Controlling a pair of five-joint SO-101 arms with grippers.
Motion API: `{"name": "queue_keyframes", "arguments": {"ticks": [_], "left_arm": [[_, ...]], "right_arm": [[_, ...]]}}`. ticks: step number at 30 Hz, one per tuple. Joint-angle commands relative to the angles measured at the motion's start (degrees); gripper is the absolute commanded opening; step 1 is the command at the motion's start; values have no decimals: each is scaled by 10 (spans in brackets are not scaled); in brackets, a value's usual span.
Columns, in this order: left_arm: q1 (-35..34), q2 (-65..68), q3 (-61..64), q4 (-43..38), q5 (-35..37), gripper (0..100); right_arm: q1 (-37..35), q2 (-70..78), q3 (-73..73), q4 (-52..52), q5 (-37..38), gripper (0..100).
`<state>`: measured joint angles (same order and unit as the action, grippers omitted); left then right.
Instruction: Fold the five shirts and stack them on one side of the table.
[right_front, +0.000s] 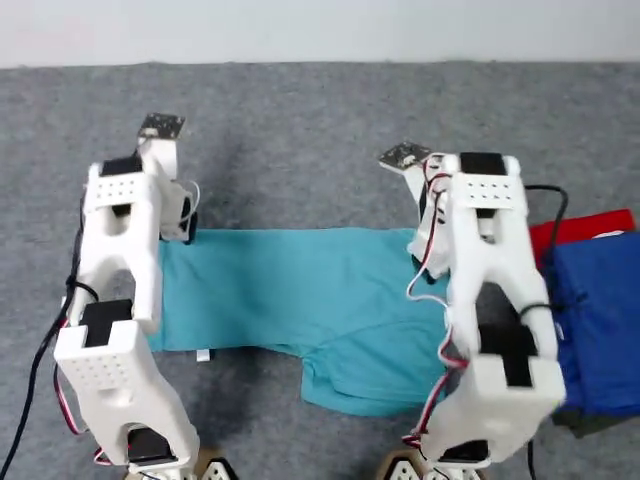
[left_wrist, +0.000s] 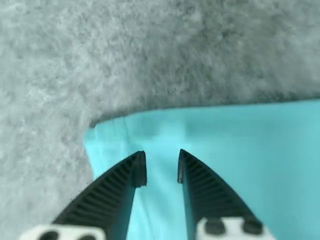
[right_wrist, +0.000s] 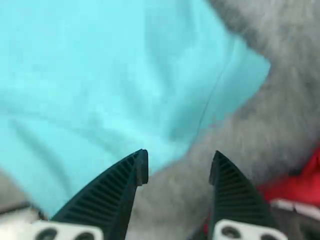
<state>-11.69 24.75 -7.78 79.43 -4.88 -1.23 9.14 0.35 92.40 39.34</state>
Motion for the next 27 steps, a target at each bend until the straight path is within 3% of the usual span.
{"name": "queue_keyframes", "arguments": {"ticks": [1, 6, 10, 13, 21, 27], "left_arm": [[-5, -4, -107, 136, 2, 111], [-6, -3, -109, 200, -37, 108], [-6, -3, -44, 140, -42, 108], [-11, -3, 2, 90, -42, 108], [-90, 35, 29, -9, -42, 112], [-91, 113, -8, -43, -40, 111]], "right_arm": [[-22, -93, 48, 59, 52, 209], [-89, -175, 258, -17, 102, 208], [-167, -237, 387, -109, 102, 208], [-204, -284, 425, -109, 104, 208], [-217, -389, 491, -47, 195, 208], [-217, -404, 549, -48, 268, 208]]}}
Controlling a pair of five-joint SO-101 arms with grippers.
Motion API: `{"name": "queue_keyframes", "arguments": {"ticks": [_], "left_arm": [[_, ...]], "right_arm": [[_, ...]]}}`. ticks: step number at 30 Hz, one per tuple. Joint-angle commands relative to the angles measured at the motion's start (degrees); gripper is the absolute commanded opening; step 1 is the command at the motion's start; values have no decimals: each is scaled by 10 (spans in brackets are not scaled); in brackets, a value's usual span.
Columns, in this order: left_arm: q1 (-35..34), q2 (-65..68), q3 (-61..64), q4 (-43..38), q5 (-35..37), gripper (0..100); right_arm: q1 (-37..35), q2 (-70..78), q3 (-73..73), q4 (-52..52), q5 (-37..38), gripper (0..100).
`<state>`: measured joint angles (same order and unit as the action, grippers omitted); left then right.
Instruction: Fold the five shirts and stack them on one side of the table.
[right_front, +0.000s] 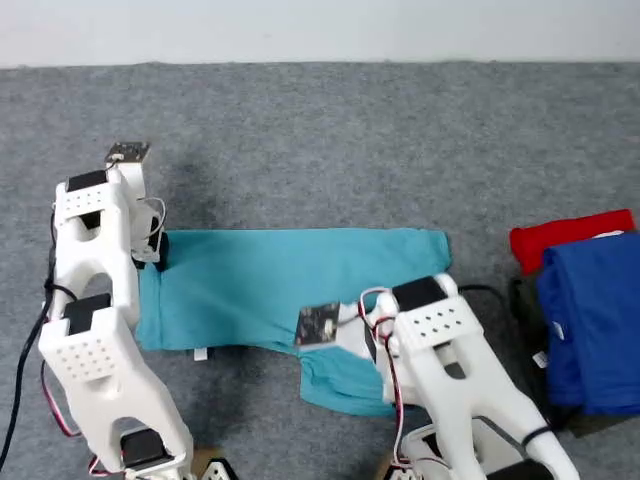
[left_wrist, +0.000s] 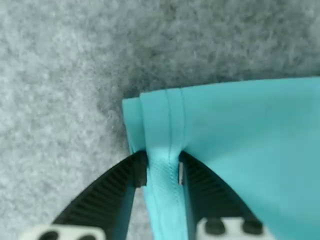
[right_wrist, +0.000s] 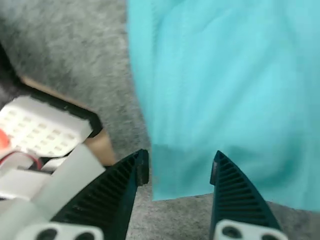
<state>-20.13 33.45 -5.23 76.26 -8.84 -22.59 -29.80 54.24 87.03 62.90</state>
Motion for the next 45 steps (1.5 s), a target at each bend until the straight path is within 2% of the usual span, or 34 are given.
{"name": "queue_keyframes", "arguments": {"ticks": [1, 6, 13, 18, 21, 24, 28, 32, 36, 45], "left_arm": [[-6, 33, -56, -4, 0, 111], [-4, 76, -158, 20, 2, 109], [-4, 122, -297, 123, 2, 108], [-4, 124, -417, 235, 2, 108], [-7, 120, -458, 244, 14, 108], [-4, 107, -450, 244, 32, 108], [11, 96, -428, 244, 31, 108], [23, 92, -423, 244, 31, 108], [23, 92, -424, 244, 31, 108], [22, 92, -427, 244, 31, 108]], "right_arm": [[-3, -15, 17, 3, 41, 208], [-4, -15, 25, 2, 91, 208], [-50, -14, 33, -12, 83, 208], [-132, -14, 65, -95, -51, 208], [-196, -14, 92, -138, -120, 208], [-217, -14, 115, -188, -168, 208], [-214, -14, 148, -242, -178, 207], [-214, -14, 185, -288, -178, 121], [-214, -14, 201, -292, -178, 16], [-213, -19, 188, -283, -175, 10]]}}
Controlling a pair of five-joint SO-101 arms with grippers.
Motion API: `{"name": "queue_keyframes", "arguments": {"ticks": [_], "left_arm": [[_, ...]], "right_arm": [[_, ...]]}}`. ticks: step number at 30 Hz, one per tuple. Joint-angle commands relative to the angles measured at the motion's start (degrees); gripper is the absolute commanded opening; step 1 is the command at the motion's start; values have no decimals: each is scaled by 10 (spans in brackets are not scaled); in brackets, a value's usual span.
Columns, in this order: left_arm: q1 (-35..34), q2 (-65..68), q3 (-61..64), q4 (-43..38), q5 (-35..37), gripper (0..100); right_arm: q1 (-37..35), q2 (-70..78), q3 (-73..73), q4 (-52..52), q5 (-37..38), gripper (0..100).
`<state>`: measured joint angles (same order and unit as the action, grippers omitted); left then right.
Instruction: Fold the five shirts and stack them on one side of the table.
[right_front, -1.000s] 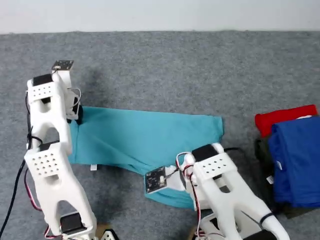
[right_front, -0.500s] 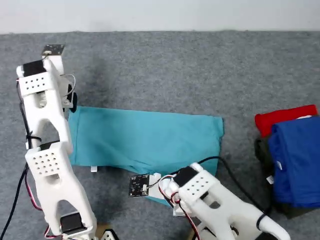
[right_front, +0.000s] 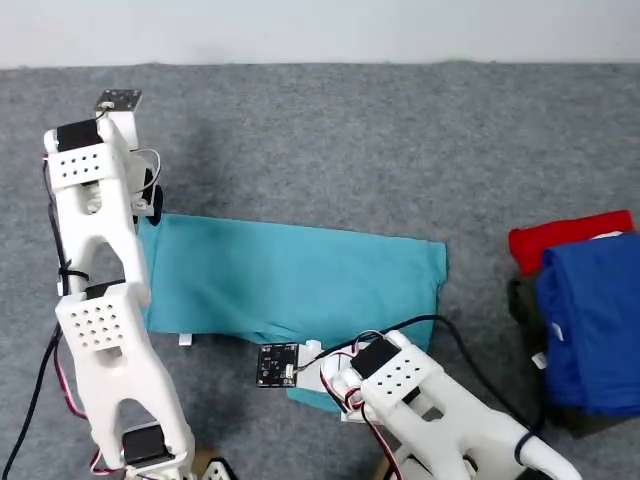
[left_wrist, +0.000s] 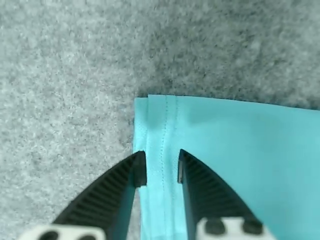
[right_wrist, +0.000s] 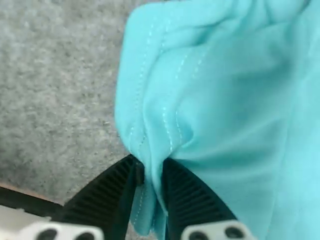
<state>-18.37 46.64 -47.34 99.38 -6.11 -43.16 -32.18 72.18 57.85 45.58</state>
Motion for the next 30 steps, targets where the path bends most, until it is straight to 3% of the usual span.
{"name": "queue_keyframes", "arguments": {"ticks": [1, 12, 20, 24, 30], "left_arm": [[4, -40, -6, 12, 4, 108], [5, -40, -5, 12, 4, 108], [5, -38, -4, 12, 4, 108], [5, -35, -4, 12, 3, 108], [5, -34, -3, 12, 2, 108]], "right_arm": [[-1, 5, -6, 17, -1, 10], [211, 11, -218, 85, 82, 10], [216, 11, -230, 29, 84, 10], [216, 12, -229, -40, 25, 17], [217, 84, -229, -107, 11, 163]]}}
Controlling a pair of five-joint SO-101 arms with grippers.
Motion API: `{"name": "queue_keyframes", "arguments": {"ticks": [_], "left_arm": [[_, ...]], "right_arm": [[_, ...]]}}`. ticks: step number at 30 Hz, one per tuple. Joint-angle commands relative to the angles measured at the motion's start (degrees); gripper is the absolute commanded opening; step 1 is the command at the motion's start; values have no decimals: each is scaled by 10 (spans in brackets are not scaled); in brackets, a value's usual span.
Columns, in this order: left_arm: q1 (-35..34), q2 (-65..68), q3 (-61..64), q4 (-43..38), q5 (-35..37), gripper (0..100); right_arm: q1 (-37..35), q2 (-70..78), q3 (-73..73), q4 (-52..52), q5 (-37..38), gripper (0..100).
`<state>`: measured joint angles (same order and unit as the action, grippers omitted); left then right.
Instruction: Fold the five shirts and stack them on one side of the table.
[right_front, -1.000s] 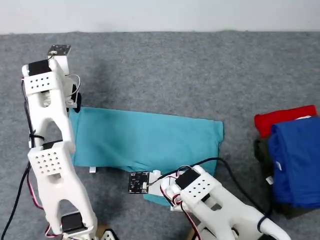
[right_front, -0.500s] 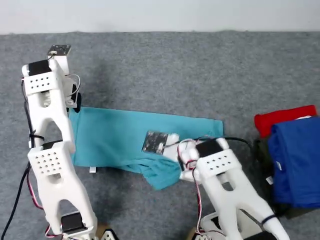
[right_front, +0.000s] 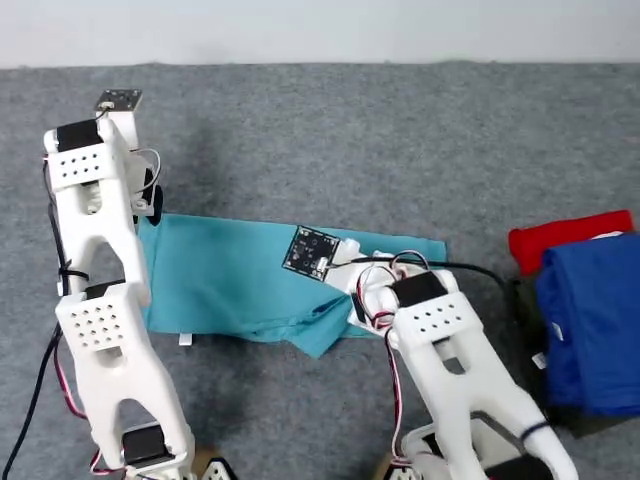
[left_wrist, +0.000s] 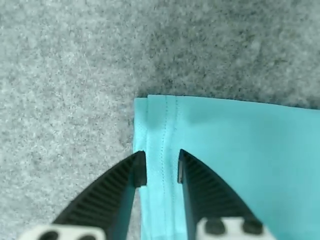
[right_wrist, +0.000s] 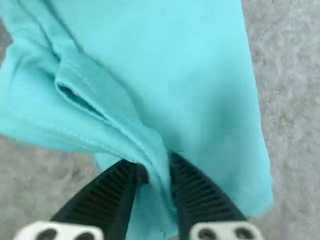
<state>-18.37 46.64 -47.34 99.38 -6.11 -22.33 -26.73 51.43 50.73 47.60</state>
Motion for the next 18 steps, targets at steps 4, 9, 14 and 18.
{"name": "queue_keyframes", "arguments": {"ticks": [4, 9, 14, 18], "left_arm": [[5, -34, -3, 12, 2, 108], [5, -34, -2, 12, 1, 108], [5, -33, -2, 12, 1, 108], [5, -33, -2, 12, 1, 108]], "right_arm": [[9, 73, -26, -104, -62, 172], [40, 97, -91, -126, -101, 173], [65, 133, -133, -127, -129, 173], [66, 136, -149, -88, -139, 170]]}}
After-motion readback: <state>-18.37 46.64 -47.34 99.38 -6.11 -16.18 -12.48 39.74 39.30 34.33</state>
